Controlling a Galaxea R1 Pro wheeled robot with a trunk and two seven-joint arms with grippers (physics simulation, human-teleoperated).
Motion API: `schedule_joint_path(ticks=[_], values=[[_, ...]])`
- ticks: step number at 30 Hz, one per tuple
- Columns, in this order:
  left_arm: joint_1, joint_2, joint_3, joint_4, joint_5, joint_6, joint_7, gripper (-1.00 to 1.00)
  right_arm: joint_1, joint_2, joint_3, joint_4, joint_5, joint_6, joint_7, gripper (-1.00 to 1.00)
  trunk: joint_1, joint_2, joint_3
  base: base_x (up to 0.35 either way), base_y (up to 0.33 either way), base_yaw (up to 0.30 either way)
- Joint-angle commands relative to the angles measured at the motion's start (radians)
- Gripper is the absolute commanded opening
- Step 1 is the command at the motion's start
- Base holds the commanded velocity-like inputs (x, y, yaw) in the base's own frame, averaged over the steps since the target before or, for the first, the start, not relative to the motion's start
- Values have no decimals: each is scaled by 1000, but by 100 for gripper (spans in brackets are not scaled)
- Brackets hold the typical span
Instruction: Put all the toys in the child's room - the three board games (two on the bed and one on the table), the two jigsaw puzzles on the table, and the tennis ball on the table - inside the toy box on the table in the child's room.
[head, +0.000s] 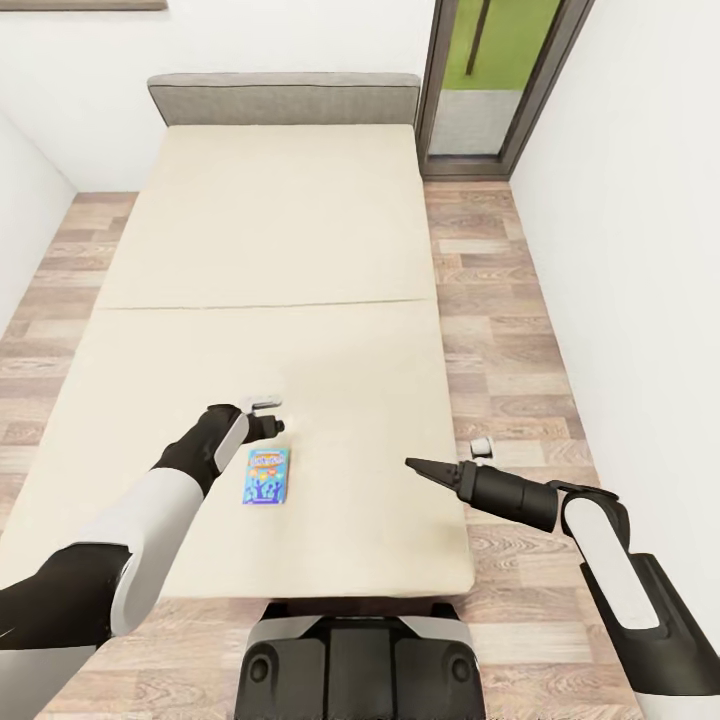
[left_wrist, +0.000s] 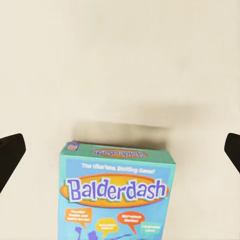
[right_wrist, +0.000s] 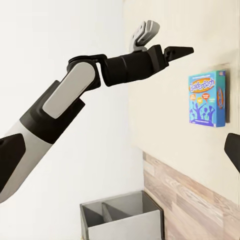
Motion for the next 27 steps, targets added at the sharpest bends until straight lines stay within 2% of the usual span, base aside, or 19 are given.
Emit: schedule_joint_path(ticks=[1,8,21,27], values=[[0,1,-5,-2,11,1,8,100,-1,0,0,0,7,1,5,100,0,-2,-3,0,0,0],[-2,3,-2,-6,10,-8,5,100,-1,0,1,0,6,3,-24,100,0,-2,-14,0,0,0],[-36,3,-2,-8,10,-8,4,100,-1,0,2,0,6,5,-29,100,0,-2,-36,0,0,0],[-42,18,0,-12,10,-8,3,100,-1,0,3,0,6,5,-29,100,0,-2,-46,0,0,0]])
